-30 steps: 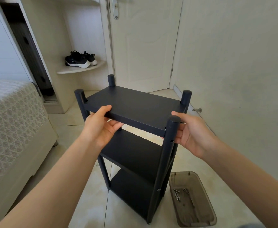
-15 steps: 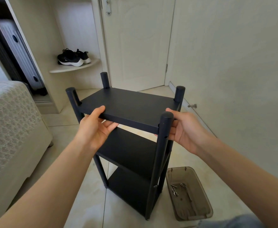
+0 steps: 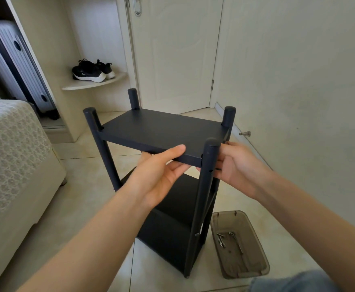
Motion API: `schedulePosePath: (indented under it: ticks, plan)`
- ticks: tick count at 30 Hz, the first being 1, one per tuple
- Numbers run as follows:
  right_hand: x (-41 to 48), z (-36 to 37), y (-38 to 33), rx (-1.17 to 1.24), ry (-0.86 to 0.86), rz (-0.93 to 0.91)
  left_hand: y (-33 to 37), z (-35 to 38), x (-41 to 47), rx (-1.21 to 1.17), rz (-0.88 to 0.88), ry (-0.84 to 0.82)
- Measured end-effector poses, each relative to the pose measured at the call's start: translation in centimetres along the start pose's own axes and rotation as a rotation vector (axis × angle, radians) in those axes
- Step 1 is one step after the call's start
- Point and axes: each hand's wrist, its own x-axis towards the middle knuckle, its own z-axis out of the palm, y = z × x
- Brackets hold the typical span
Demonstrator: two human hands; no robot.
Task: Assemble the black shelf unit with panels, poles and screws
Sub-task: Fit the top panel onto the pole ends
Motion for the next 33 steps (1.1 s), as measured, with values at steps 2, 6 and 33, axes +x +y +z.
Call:
schedulePosePath:
  ticks: [2, 6, 33]
  plan:
    - [0.0, 0.1, 0.0, 0.016, 0.006, -0.003, 0.1, 0.1, 0.1, -0.014, 0.000, 0.002]
    - [-0.1, 0.4, -0.2, 0.020, -0.012, 0.002, 0.3, 0.2, 0.1, -0.024, -0.005, 0.008]
    - [1.1, -2.3, 0.2, 0.114, -0.020, -0.003, 4.9, -4.7, 0.4, 0.449, 0.089, 0.444]
